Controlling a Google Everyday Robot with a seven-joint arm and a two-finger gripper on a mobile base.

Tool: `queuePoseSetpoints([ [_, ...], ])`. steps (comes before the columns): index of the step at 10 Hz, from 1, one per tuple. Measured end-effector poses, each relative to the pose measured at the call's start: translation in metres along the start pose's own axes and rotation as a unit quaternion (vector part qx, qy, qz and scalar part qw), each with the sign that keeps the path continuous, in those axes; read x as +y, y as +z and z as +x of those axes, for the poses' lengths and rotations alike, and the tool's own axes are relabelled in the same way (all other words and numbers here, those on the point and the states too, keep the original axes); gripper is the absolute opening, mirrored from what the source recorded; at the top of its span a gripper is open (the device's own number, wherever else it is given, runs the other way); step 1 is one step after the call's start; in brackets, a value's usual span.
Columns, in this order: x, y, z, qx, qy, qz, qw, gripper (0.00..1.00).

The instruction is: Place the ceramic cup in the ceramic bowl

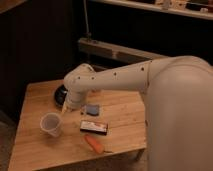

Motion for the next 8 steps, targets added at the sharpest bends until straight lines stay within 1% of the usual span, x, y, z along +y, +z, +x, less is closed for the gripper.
queuePoseSetpoints([
  [1,0.004,0.005,-0.003,0.003,-0.001,-0.006,1.0000,0.65],
  [2,0.011,0.010,-0.004,0.009,-0.007,-0.017,0.9998,0.65],
  [4,0.013,0.010,-0.005,0.014,-0.010,-0.030,0.9994,0.65],
  [5,0.018,0.009,-0.003,0.020,-0.017,-0.034,0.9991,0.65],
  [8,0.022,0.011,0.001,0.035,-0.026,-0.041,0.9982,0.65],
])
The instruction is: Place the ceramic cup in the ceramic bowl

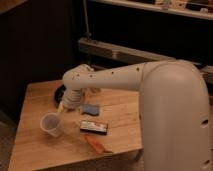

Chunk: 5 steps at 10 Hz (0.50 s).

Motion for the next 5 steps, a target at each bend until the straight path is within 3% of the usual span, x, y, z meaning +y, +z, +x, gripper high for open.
queuePoseSetpoints([
  [5,0.008,0.022,0.009,0.031,-0.020,-0.012,0.9993,0.65],
])
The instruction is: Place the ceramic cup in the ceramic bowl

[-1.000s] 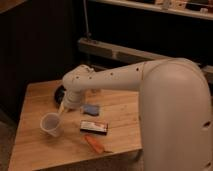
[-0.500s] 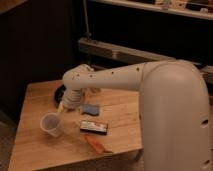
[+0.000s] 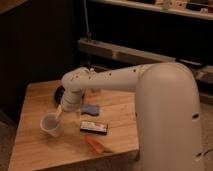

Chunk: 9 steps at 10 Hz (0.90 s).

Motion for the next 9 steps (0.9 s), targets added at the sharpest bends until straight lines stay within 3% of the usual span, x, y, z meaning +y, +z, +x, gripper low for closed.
queuePoseSetpoints([
  [9,0.015,0.037,0.004,0.041,-0.030,0.009,0.9987,0.62],
])
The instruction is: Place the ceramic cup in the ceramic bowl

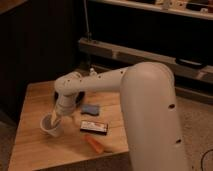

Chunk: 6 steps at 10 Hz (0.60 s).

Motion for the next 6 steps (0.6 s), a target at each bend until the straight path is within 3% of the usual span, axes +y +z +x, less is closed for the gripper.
queuePoseSetpoints([
  [6,-0.0008,0.0062,0.0006,0.011,-0.003,0.008,0.9999,0.07],
])
